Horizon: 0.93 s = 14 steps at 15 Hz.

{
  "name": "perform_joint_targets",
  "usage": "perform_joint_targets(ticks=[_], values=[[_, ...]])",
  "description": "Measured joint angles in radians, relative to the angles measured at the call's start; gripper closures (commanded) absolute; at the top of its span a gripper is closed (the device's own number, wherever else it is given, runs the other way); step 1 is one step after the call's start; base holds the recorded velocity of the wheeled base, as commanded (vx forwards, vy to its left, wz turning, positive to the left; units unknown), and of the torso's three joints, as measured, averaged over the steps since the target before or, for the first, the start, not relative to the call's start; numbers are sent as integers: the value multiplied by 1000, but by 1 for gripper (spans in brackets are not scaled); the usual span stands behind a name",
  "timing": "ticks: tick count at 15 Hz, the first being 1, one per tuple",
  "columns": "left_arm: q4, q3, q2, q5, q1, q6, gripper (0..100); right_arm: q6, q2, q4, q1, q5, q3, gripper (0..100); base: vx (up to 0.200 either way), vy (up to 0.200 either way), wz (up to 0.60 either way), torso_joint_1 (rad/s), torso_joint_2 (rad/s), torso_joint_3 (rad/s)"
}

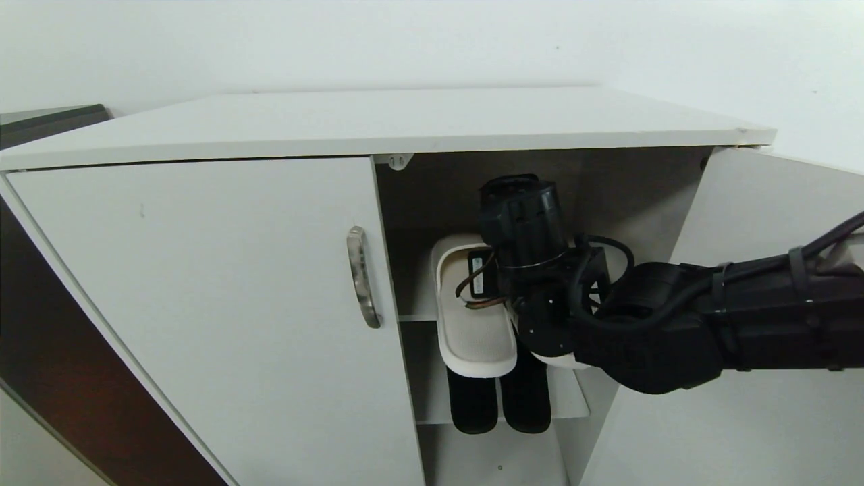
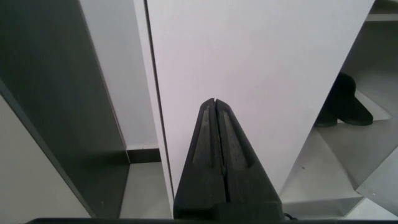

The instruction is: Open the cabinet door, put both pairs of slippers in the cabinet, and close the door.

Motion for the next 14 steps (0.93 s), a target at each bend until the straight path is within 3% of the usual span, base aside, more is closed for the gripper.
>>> perform_joint_targets(ticks=[8,14], values=[[0,0,0,0,0,0,100,-9,96,71,-76,24,-166,100,0,0,0,0,0,0],[0,0,0,0,0,-1,100,-39,112,77,-106,26,-189,100,0,0,0,0,0,0]])
